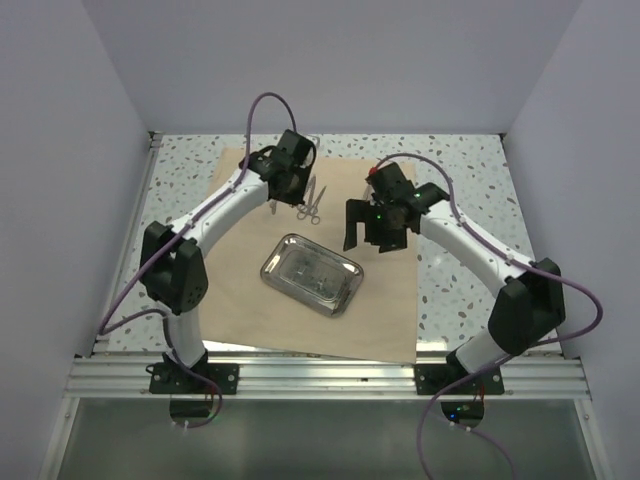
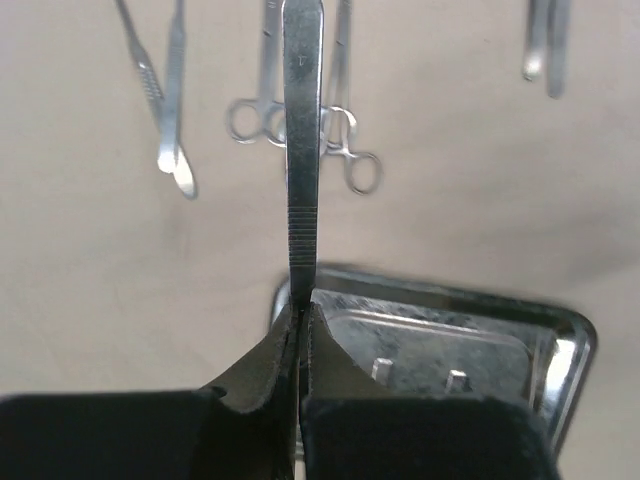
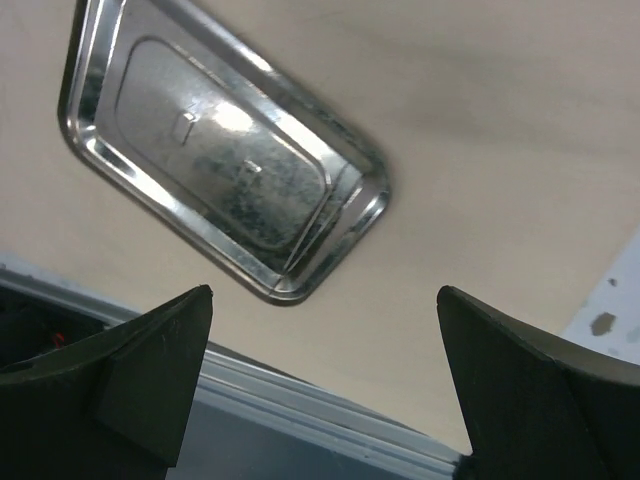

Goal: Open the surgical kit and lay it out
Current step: Place the medical item in the surgical kit.

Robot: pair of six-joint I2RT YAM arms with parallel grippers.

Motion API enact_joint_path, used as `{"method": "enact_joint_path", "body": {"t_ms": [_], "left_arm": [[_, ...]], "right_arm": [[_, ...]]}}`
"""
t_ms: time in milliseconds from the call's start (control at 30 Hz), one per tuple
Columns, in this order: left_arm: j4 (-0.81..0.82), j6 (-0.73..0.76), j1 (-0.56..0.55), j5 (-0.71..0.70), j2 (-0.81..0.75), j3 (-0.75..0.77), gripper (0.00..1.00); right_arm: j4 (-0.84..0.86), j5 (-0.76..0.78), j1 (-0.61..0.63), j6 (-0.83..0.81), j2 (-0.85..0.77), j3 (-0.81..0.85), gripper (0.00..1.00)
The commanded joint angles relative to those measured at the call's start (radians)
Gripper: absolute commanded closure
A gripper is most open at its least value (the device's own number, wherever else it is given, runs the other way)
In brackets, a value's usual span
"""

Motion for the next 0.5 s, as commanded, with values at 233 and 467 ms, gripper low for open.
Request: {"method": "enact_joint_path", "body": {"t_ms": [233,467], "left_arm": [[0.032,0.089,0.207,-0.014,0.408,0.337,1.0],[0.017,0.085,0.272,-0.057,0.531,0.434,0.96]], "right_arm": [[0.025,-0.074,0.073,0.082,0.168,0.047,0.02],[0.039,-0.085,0.093,0.123,0.188,0.031,0.05]]}}
